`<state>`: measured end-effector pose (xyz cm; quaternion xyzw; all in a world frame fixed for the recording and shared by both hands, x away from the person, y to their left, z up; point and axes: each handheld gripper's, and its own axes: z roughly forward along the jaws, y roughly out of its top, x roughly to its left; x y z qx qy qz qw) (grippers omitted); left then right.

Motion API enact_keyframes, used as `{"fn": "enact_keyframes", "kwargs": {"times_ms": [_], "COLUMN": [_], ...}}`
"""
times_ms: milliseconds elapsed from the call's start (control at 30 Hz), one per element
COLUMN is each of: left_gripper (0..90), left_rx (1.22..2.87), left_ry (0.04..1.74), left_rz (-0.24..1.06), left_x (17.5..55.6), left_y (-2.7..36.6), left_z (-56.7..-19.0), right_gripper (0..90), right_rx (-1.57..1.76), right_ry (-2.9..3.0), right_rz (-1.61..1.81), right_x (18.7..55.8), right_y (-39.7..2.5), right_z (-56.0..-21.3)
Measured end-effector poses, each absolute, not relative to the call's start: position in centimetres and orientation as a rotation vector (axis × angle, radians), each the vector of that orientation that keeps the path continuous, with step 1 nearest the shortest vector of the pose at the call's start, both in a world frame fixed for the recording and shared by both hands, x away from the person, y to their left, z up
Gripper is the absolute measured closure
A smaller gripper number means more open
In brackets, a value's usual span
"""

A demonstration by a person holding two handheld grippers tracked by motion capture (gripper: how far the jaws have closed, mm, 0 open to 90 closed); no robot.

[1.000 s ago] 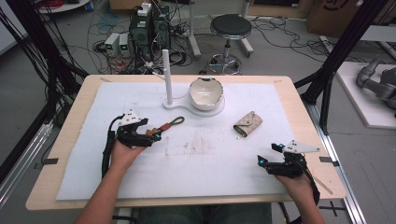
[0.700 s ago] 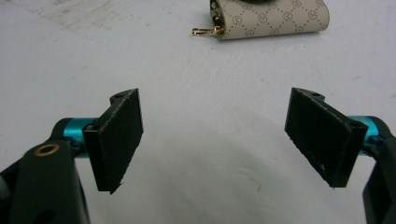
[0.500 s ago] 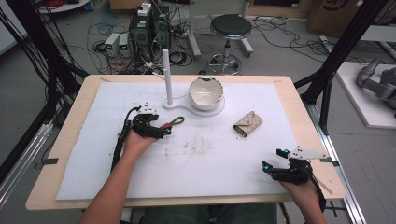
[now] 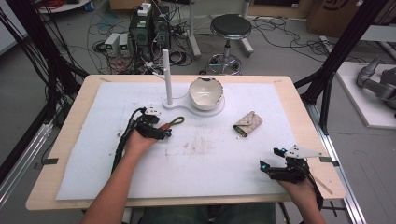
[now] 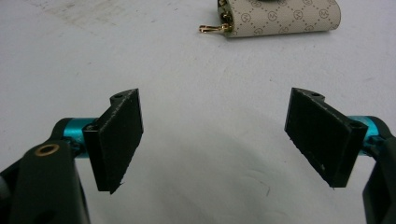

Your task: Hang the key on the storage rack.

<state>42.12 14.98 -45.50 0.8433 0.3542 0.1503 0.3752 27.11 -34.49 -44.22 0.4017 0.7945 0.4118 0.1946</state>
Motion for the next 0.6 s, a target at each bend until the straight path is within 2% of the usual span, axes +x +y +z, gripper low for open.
{"fn": "enact_keyframes", "kwargs": {"times_ms": [33, 67, 100, 200, 333, 400, 433, 600], "left_gripper": [25.1, 33.2, 36.4, 41.6, 55.1, 57.6, 62.3, 67.6], "left_rx": [2.158, 2.16, 2.156, 2.159, 2.148, 2.152, 2.152, 2.156], "left_ry": [0.907, 0.896, 0.897, 0.892, 0.888, 0.869, 0.863, 0.838], "left_rz": [0.387, 0.379, 0.377, 0.382, 0.396, 0.398, 0.397, 0.393], "left_x": [42.08, 41.98, 41.93, 41.92, 41.97, 41.93, 41.9, 41.79], "left_y": [15.0, 15.17, 15.25, 15.4, 15.5, 15.4, 15.35, 15.29], "left_z": [-45.46, -45.32, -45.3, -45.26, -45.28, -45.29, -45.3, -45.31], "right_gripper": [19.6, 19.6, 19.6, 19.6, 19.6, 19.6, 19.6, 19.6], "right_rx": [1.126, 1.124, 1.124, 1.123, 1.123, 1.122, 1.126, 1.132], "right_ry": [2.227, 2.227, 2.227, 2.227, 2.23, 2.229, 2.23, 2.23], "right_rz": [1.154, 1.154, 1.155, 1.152, 1.15, 1.15, 1.149, 1.146], "right_x": [27.11, 27.16, 27.17, 27.21, 27.22, 27.22, 27.21, 27.21], "right_y": [-34.49, -34.43, -34.43, -34.44, -34.4, -34.4, -34.37, -34.4], "right_z": [-44.22, -44.2, -44.19, -44.19, -44.23, -44.23, -44.22, -44.24]}}
